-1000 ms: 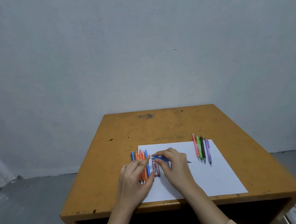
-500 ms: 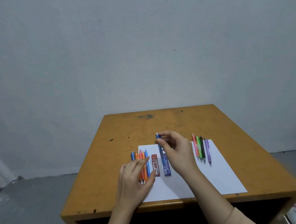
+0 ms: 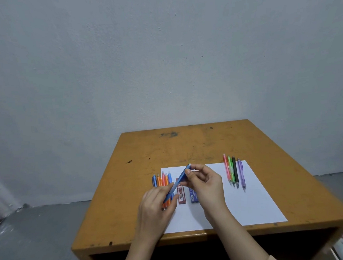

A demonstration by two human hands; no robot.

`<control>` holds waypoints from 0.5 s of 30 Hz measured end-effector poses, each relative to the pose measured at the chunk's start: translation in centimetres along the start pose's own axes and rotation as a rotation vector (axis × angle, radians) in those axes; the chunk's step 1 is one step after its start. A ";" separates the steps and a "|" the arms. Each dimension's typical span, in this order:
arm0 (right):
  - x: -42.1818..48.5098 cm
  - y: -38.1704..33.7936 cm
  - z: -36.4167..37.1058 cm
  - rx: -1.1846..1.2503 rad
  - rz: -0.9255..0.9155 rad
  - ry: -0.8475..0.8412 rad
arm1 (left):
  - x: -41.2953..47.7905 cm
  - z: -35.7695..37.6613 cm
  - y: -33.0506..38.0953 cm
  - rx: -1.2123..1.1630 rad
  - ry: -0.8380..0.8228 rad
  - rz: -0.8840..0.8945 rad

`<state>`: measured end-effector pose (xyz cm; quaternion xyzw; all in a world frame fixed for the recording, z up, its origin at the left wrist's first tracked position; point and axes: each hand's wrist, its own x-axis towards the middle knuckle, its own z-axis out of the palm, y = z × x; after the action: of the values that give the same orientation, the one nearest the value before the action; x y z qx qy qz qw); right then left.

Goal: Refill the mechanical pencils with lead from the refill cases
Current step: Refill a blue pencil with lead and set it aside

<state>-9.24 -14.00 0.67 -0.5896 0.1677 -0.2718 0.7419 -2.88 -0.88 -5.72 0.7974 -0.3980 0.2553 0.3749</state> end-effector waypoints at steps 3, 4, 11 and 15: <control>-0.1 0.2 0.0 0.029 0.040 -0.001 | -0.1 0.1 -0.2 0.004 0.036 0.021; -0.1 0.3 0.0 0.039 0.051 0.004 | -0.1 0.2 -0.2 0.012 0.049 0.030; 0.7 0.8 -1.8 -0.016 0.004 0.035 | -0.3 0.4 -0.5 0.054 0.093 0.031; 3.3 1.2 -3.8 -0.193 -0.078 0.140 | -0.3 0.5 -0.7 0.083 0.096 0.015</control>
<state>-8.51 -18.82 -1.16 -0.6440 0.2212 -0.3234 0.6570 -2.45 -0.86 -6.47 0.7961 -0.3746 0.3122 0.3584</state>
